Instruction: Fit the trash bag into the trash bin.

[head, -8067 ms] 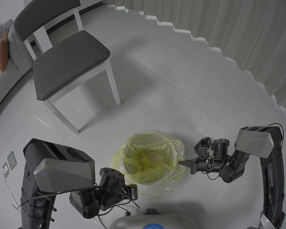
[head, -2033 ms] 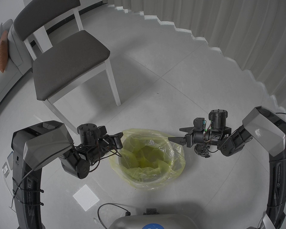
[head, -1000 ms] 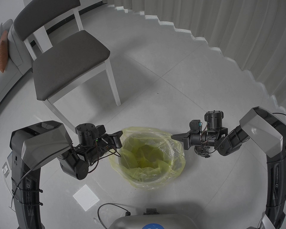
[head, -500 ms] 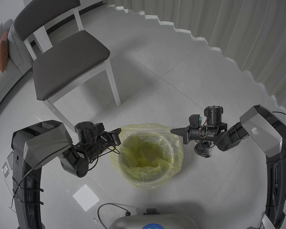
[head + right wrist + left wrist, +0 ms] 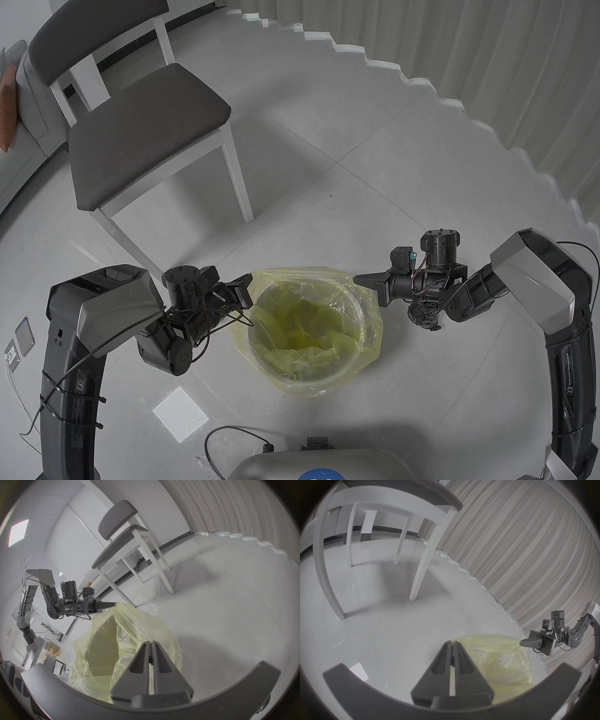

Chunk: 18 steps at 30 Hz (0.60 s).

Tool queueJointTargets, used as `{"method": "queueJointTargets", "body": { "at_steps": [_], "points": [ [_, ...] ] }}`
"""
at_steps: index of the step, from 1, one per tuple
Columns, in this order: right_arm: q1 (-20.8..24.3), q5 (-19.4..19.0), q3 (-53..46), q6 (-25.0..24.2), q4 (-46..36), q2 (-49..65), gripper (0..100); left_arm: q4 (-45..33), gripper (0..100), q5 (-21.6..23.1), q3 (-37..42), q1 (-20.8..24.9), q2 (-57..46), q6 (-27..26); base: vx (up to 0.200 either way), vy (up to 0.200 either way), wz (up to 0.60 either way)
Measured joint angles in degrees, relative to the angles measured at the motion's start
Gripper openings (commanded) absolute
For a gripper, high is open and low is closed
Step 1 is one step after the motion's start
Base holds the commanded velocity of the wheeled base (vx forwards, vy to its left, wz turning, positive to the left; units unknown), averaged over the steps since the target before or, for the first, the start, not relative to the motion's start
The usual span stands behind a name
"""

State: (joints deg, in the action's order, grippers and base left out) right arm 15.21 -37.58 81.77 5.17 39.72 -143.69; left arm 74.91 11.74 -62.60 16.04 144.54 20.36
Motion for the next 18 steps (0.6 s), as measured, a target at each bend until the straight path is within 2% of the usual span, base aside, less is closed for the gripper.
{"method": "queueJointTargets", "body": {
  "at_steps": [10, 18],
  "points": [
    [0.4, 0.0, -0.1, 0.0, 1.3, -2.8, 0, 1.3, 0, 0.0, -1.5, -0.3, 4.2, 0.1, 0.000, 0.000, 0.00],
    [0.5, 0.0, -0.4, 0.0, 1.9, -4.2, 0, 2.5, 0, 0.0, -2.4, -0.1, 5.8, 3.1, 0.000, 0.000, 0.00]
  ]
}}
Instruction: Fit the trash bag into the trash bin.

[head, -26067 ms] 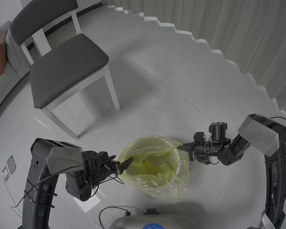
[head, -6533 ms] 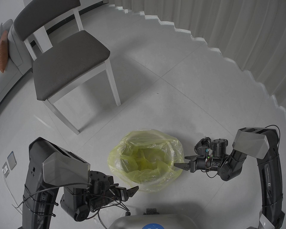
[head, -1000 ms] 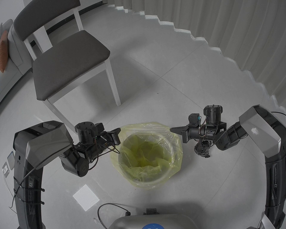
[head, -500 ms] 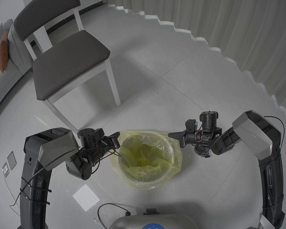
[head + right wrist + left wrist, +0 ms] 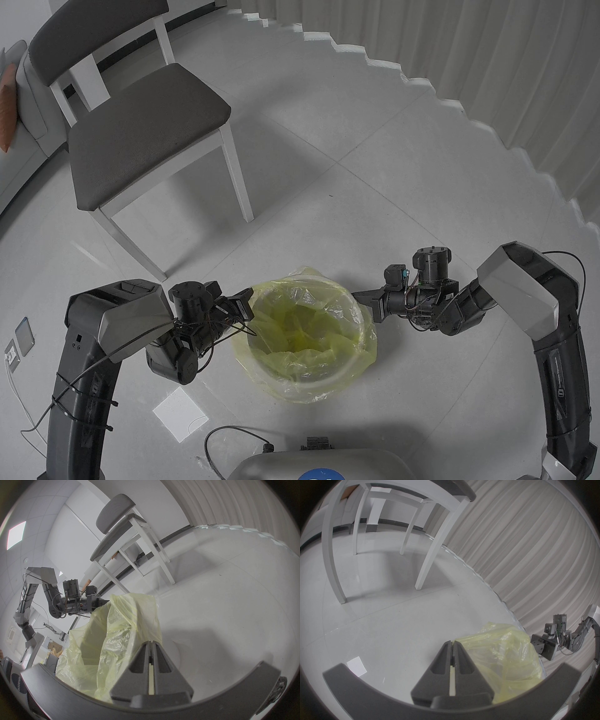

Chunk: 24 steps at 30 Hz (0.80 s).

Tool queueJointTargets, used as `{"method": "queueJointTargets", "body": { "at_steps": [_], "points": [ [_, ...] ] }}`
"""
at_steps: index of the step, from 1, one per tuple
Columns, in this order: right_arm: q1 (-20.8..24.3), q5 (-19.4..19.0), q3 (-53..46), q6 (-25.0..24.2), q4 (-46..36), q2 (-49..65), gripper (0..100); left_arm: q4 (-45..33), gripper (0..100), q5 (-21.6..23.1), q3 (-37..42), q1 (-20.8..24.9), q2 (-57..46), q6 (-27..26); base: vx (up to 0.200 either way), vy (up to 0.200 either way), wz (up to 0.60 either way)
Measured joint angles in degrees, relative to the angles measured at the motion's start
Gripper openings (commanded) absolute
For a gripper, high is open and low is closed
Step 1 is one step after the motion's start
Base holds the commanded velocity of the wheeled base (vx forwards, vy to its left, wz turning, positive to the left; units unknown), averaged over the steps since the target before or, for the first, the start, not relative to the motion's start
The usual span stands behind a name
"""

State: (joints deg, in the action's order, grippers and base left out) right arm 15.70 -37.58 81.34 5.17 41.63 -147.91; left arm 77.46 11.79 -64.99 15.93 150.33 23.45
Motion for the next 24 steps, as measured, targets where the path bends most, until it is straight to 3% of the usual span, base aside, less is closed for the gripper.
{"method": "queueJointTargets", "body": {
  "at_steps": [24],
  "points": [
    [-1.1, 0.0, 0.0, 0.0, 0.8, -3.6, 0, 1.8, 0, 1.1, -0.5, -0.4, -2.4, 3.6, 0.000, 0.000, 0.00]
  ]
}}
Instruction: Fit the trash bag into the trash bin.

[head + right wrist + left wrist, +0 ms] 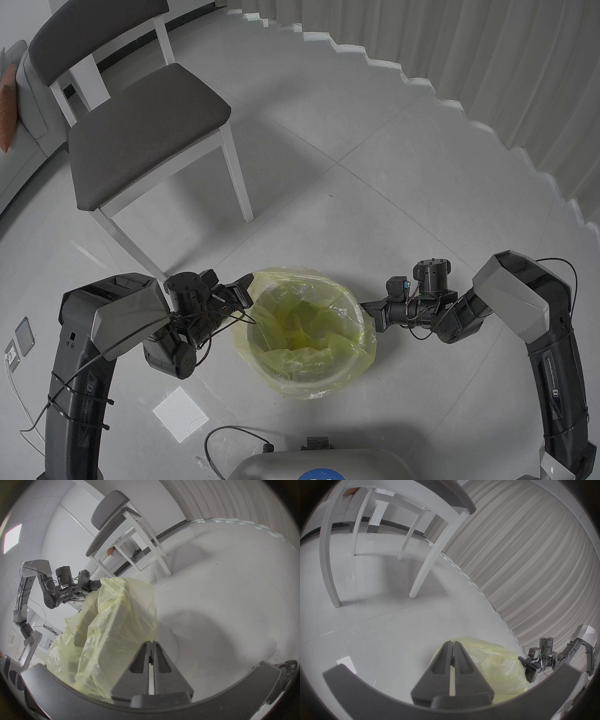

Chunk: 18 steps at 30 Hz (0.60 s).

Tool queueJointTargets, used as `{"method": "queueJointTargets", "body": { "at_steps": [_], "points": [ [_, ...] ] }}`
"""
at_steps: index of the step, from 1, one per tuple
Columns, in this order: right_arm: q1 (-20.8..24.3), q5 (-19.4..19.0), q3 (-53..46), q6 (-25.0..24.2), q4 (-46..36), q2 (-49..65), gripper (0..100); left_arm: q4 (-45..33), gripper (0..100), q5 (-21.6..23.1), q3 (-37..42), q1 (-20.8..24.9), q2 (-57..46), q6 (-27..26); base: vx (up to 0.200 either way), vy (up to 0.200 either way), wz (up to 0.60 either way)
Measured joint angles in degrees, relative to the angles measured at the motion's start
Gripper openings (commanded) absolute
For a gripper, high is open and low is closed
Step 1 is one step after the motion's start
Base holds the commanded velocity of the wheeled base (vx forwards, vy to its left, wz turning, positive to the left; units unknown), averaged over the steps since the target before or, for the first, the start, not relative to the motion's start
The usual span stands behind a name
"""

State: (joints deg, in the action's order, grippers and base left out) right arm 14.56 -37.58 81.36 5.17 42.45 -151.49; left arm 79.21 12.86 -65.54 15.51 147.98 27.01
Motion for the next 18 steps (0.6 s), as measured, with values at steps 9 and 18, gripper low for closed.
{"method": "queueJointTargets", "body": {
  "at_steps": [9, 18],
  "points": [
    [-0.4, 0.0, 0.4, 0.0, 0.0, -1.0, 0, -3.7, 0, 0.8, -4.1, -1.5, 1.3, 0.0, 0.000, 0.000, 0.00],
    [-0.5, 0.0, 0.4, 0.0, 0.0, -1.0, 0, -4.0, 0, 0.8, -4.4, -0.8, 2.4, 0.0, 0.000, 0.000, 0.00]
  ]
}}
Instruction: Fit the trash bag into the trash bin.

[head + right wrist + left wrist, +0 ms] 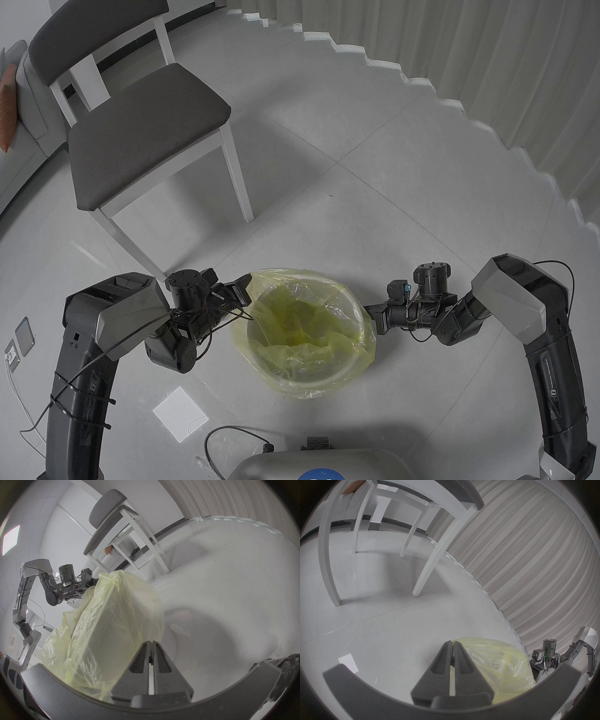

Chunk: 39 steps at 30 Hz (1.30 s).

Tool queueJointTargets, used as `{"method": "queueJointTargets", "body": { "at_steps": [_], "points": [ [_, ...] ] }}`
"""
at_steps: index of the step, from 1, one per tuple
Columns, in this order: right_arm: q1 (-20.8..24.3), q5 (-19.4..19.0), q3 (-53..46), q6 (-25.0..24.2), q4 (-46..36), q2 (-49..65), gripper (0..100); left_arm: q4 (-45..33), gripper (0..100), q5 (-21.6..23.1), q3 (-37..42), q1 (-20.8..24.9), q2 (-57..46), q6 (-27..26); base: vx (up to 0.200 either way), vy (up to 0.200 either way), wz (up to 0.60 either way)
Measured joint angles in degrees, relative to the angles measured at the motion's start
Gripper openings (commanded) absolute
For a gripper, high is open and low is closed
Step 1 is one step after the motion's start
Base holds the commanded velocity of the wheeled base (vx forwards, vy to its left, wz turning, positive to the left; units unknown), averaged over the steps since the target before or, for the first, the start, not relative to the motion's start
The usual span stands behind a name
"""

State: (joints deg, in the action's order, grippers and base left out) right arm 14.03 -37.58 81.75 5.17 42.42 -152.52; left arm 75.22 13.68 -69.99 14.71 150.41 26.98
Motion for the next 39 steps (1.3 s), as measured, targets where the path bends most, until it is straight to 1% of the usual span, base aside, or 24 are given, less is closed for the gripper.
{"method": "queueJointTargets", "body": {
  "at_steps": [11, 17, 18, 27, 39],
  "points": [
    [-0.8, 0.0, -0.2, 0.0, 0.1, 0.6, 0, 0.3, 0, -0.4, 0.1, 1.3, 1.4, 0.0, 0.000, 0.000, 0.00],
    [-1.1, 0.0, -0.4, 0.0, 0.0, 0.8, 0, 2.0, 0, -0.5, 0.5, 1.4, 1.7, -0.4, 0.000, 0.000, 0.00],
    [-1.1, 0.0, -0.4, 0.0, 0.0, 0.9, 0, 2.2, 100, -0.4, 0.6, 1.5, 1.7, -0.4, 0.000, 0.000, 0.00],
    [-1.1, 0.0, -0.6, 0.0, 0.0, 1.4, 0, 3.6, 100, -0.1, 2.0, 0.7, 1.4, 0.1, 0.000, 0.000, 0.00],
    [-1.2, 0.0, -1.3, -0.1, 0.2, 1.7, 0, 6.9, 100, 0.0, 5.9, -2.9, -0.4, 0.0, 0.000, 0.000, 0.00]
  ]
}}
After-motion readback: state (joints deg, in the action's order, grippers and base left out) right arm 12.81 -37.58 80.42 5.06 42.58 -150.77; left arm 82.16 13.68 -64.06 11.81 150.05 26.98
